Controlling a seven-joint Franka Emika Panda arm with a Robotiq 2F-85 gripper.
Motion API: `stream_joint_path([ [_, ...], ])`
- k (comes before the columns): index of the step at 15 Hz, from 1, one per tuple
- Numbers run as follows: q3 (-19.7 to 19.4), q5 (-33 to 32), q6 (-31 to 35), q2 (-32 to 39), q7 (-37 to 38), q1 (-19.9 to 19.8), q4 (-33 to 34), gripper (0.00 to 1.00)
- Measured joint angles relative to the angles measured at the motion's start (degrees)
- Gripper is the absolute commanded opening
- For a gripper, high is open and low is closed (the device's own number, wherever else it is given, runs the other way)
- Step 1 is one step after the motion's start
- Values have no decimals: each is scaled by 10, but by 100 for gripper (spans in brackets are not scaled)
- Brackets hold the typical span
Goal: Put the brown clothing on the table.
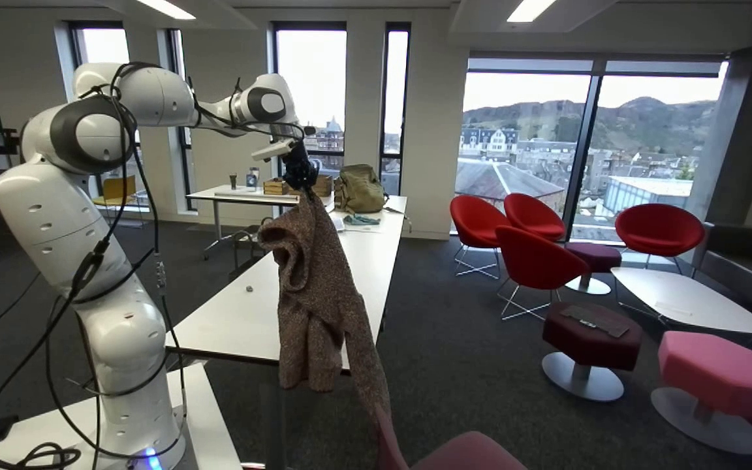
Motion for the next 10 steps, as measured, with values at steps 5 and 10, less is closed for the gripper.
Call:
stream_joint_path([
  [5,34,-15,-42,33,1,33,68,2],
  [10,57,-14,-57,74,0,69,126,2],
])
